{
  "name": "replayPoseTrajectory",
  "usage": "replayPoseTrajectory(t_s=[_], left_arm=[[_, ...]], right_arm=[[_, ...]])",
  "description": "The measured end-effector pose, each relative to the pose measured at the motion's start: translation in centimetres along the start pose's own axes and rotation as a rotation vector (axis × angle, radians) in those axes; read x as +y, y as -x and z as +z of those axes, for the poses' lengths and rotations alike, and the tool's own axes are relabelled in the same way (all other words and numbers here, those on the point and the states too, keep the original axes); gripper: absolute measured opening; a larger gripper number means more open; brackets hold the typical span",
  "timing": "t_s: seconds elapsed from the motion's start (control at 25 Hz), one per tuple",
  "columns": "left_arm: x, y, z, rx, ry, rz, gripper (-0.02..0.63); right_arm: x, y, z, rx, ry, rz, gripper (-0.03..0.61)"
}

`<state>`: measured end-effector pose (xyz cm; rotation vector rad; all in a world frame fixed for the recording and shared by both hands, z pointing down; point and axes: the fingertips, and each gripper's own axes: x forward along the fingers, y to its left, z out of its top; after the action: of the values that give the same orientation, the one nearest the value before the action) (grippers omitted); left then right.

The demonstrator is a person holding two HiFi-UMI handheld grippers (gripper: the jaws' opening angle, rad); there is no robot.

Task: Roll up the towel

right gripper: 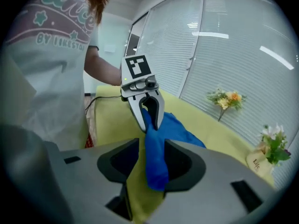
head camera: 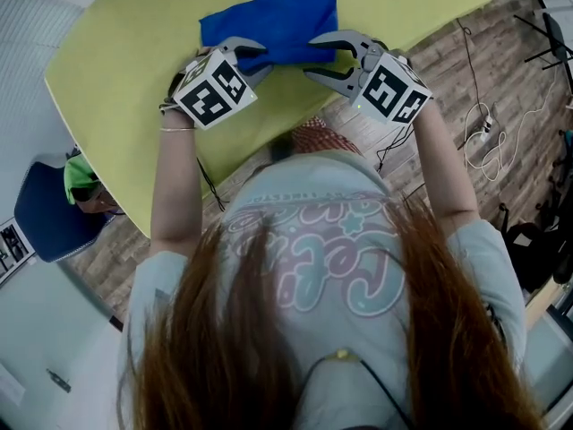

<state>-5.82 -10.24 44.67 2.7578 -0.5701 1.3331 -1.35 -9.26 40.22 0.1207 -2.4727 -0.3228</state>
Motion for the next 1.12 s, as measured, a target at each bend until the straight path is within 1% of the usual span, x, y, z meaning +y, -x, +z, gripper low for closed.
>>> replayPoseTrajectory(t_s=[0.12, 0.2, 0.32, 0.48, 0.56, 0.6, 0.64, 0.72, 0.84, 0.96, 1.12], left_arm=[[-0.1, -0.1, 0.1, 0.004, 0.004, -0.003, 0.091], [0.0, -0.1, 0.1, 0.007, 0.009, -0.003, 0.091], [0.0, -0.1, 0.0, 0.01, 0.015, 0.0, 0.091], [0.1, 0.0, 0.1, 0.012, 0.009, 0.012, 0.091], [0.1, 0.1, 0.2, 0.012, -0.012, 0.039, 0.091], [0.1, 0.2, 0.2, 0.01, -0.028, 0.06, 0.091], [0.2, 0.3, 0.2, 0.006, -0.046, 0.084, 0.091], [0.1, 0.8, -0.1, -0.004, -0.07, 0.123, 0.091], [0.3, 2.2, -1.0, -0.009, -0.073, 0.168, 0.091], [0.3, 3.5, -1.9, 0.017, -0.075, 0.191, 0.091], [0.0, 3.4, -3.0, 0.081, -0.055, 0.165, 0.092]], right_arm=[[-0.4, -1.2, -1.0, 0.045, 0.037, -0.041, 0.172], [-0.3, -1.9, -1.7, 0.064, 0.041, -0.043, 0.173], [0.0, -2.4, -2.3, 0.06, 0.008, -0.032, 0.179], [-0.1, -2.6, -2.4, 0.046, 0.02, -0.032, 0.179], [-0.3, -2.6, -2.4, 0.035, 0.017, -0.037, 0.173], [-0.5, -2.5, -2.4, 0.034, 0.022, -0.05, 0.145], [-0.7, -2.5, -2.5, 0.036, 0.034, -0.065, 0.094], [-0.9, -2.7, -2.5, 0.043, 0.048, -0.074, 0.091], [-0.7, -3.4, -2.2, 0.052, 0.032, -0.053, 0.084], [-0.7, -3.5, -2.2, 0.057, 0.018, -0.036, 0.082], [-1.0, -2.9, -2.5, 0.045, -0.035, -0.017, 0.08]])
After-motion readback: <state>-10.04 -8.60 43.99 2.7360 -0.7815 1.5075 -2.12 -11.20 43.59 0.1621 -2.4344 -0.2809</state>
